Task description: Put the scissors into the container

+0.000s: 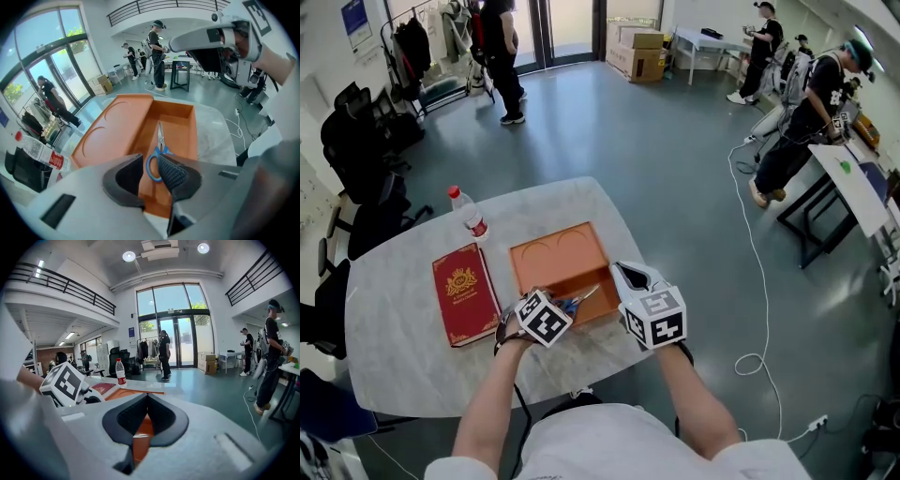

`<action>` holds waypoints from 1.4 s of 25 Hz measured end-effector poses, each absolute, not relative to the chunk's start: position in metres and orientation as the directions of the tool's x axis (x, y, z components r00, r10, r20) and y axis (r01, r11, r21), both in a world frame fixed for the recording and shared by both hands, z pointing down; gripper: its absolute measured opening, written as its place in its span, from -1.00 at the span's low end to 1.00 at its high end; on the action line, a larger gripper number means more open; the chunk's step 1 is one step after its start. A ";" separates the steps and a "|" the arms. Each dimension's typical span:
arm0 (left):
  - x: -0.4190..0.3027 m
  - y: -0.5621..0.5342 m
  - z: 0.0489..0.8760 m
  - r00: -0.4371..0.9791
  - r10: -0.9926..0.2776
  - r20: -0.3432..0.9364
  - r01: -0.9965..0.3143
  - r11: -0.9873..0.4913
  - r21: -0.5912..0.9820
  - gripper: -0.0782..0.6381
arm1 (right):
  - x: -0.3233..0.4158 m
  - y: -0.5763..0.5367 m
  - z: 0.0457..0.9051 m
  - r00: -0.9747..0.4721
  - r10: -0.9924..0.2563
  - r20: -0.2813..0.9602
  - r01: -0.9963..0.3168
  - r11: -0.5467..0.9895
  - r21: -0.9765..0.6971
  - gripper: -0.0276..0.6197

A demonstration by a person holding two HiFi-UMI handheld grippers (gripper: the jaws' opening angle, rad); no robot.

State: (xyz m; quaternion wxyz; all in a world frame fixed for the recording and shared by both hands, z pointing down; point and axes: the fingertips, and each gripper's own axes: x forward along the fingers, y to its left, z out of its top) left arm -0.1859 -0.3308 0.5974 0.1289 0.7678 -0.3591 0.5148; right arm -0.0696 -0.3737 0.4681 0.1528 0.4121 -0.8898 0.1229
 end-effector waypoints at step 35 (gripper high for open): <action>-0.200 -0.257 0.432 0.013 -0.943 0.333 -0.998 -0.032 -0.051 -0.67 | -0.046 -0.298 0.426 -0.773 -0.563 0.292 -0.601 0.797 -0.056 -0.90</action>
